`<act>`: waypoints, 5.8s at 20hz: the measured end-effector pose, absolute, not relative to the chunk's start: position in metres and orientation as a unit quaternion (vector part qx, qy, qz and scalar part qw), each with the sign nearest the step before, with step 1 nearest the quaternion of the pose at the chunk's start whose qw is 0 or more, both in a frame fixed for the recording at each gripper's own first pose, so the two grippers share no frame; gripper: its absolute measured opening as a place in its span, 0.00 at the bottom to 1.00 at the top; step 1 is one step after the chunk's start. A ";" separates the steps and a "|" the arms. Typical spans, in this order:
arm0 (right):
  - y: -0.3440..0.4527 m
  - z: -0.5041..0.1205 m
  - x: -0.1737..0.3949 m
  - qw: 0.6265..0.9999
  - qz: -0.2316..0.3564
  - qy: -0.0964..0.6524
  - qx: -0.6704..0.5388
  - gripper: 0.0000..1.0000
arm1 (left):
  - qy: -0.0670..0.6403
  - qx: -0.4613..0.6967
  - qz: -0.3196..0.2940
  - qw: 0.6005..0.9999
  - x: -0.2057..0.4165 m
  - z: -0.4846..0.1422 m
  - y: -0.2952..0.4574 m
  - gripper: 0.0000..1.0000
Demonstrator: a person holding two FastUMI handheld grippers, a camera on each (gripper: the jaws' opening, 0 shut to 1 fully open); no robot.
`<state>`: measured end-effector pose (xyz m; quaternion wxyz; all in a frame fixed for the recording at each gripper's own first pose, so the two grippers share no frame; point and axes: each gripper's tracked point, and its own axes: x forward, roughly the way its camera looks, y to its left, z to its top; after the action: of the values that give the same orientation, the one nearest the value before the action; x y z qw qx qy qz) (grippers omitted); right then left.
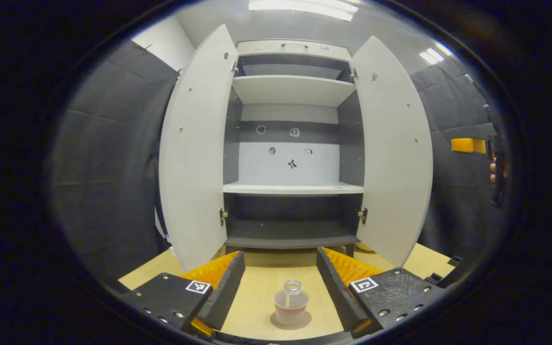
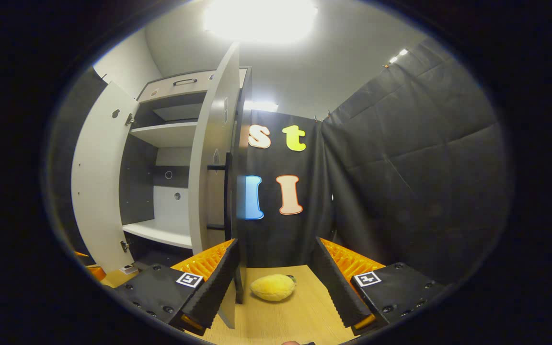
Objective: Grasp the bottle in the cabinet with the left hand and place it on the coaster, then close the right door with the right hand and the left door with the left hand.
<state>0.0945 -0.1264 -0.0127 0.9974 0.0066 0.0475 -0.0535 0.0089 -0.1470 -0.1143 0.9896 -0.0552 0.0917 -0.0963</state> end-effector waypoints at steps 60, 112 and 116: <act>0.024 -0.021 0.144 0.996 -0.058 0.058 -0.022 0.95 | 0.024 -0.059 0.014 0.998 0.180 -0.006 0.172 0.96; -0.153 -0.034 0.047 0.991 -0.098 0.085 -0.016 0.91 | -0.073 -0.002 -0.059 0.996 0.222 0.077 -0.105 0.96; -0.133 -0.022 0.052 0.996 -0.051 0.069 -0.006 0.95 | -0.077 0.005 -0.038 0.996 0.193 0.081 -0.094 0.96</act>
<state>0.0515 -0.1325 -0.0219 0.9963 -0.0058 0.0691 -0.0515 0.1928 -0.0938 0.0808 0.9963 0.0050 -0.0766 -0.0380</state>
